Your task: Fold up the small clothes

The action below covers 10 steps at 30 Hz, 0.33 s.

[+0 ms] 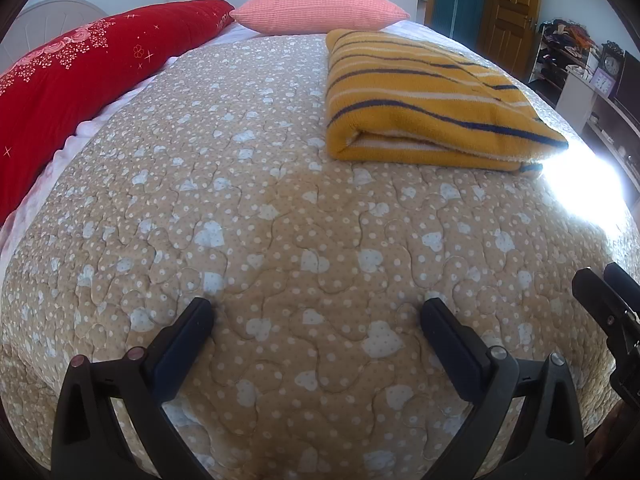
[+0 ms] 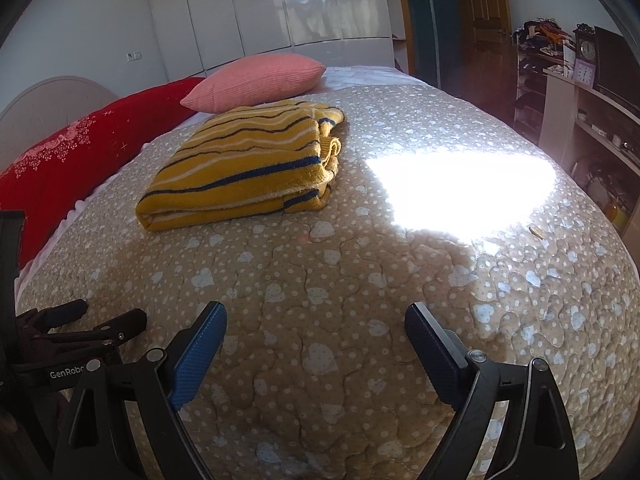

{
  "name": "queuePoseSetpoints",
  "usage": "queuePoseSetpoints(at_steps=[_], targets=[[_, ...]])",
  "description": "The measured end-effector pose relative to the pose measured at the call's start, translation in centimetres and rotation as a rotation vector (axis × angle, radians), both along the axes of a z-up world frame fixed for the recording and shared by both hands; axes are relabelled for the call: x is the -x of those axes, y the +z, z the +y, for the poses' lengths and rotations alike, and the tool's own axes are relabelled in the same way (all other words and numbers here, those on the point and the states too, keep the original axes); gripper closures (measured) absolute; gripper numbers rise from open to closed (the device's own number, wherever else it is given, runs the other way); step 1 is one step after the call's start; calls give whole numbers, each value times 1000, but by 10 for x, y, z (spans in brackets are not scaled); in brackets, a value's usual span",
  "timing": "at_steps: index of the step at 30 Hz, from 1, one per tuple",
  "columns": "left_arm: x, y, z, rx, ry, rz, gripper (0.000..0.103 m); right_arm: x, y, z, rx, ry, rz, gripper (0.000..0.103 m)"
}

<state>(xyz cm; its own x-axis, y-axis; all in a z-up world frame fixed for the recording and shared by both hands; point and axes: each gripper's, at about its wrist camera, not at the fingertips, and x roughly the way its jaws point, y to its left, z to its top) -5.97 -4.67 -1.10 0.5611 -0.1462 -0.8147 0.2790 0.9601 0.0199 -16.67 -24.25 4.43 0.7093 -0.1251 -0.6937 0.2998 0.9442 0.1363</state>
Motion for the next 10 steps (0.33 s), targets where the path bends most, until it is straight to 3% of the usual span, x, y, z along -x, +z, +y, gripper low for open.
queuePoseSetpoints(at_steps=[10], targets=[[0,-1,0,-1,-6,0,0,-13,-2,1,-2,15,12,9]])
